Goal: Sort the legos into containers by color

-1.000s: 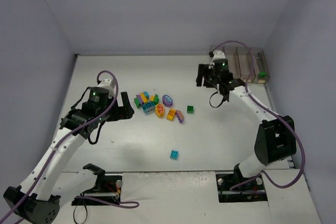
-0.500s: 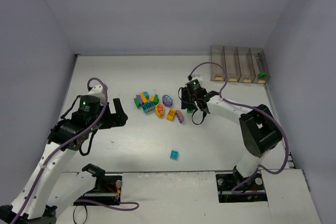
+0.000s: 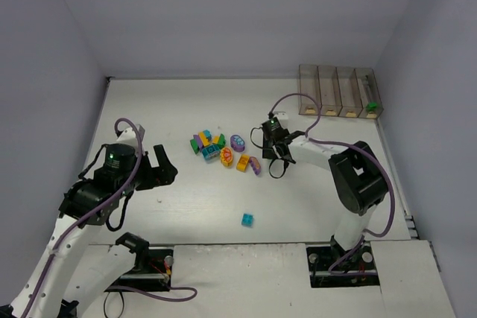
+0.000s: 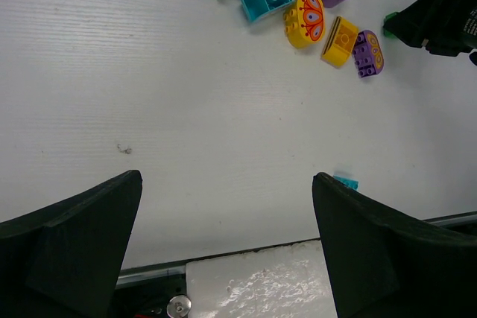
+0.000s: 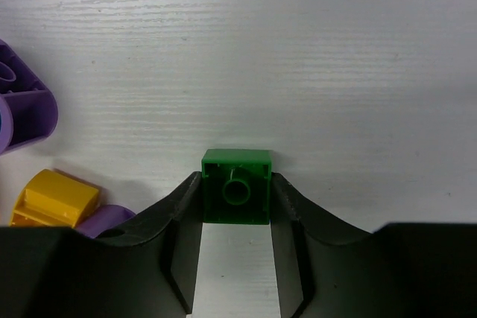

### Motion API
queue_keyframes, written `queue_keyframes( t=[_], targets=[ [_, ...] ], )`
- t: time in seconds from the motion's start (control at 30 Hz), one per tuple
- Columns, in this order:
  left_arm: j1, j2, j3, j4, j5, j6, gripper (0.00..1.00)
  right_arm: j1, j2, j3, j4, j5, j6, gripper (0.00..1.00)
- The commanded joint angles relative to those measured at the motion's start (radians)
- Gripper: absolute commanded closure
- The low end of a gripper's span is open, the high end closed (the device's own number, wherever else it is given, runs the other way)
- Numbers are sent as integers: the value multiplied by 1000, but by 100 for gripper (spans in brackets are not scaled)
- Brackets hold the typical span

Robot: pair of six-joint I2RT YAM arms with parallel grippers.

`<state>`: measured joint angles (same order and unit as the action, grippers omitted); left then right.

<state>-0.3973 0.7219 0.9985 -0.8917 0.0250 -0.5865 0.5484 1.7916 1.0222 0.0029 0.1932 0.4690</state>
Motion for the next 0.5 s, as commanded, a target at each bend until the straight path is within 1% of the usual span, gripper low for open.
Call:
queue_keyframes(
  t=[0.0, 0.07, 0.1, 0.17, 0.2, 0.23, 0.27, 0.3, 0.37, 0.43, 0.47],
  targets=[
    [5, 8, 9, 30, -13, -27, 10, -40, -46, 25, 16, 61, -19, 100],
    [3, 17, 9, 40, -13, -29, 10, -94, -82, 50, 11, 72, -68, 100],
    [3, 20, 9, 45, -11, -30, 10, -170, -95, 62, 9, 71, -88, 100],
    [3, 37, 6, 59, -7, -35, 10, -258, -113, 117, 11, 68, -154, 100],
    [3, 43, 3, 63, -4, -36, 10, -345, -113, 142, 11, 65, -177, 100],
    [3, 53, 0, 69, 1, -41, 10, -385, -110, 195, 11, 64, -199, 100],
    [5, 57, -3, 77, 3, -44, 10, -424, -97, 220, 14, 74, -219, 100],
    [3, 62, -11, 92, 3, -49, 10, -494, -86, 246, 19, 80, -237, 100],
    [5, 76, -15, 115, 6, -56, 10, -557, -42, 321, 34, 77, -244, 100],
    [5, 88, -15, 126, 7, -58, 10, -651, -6, 375, 57, 43, -257, 100],
    [3, 93, -17, 137, 7, -56, 10, -672, 35, 433, 63, 19, -268, 100]
  ],
)
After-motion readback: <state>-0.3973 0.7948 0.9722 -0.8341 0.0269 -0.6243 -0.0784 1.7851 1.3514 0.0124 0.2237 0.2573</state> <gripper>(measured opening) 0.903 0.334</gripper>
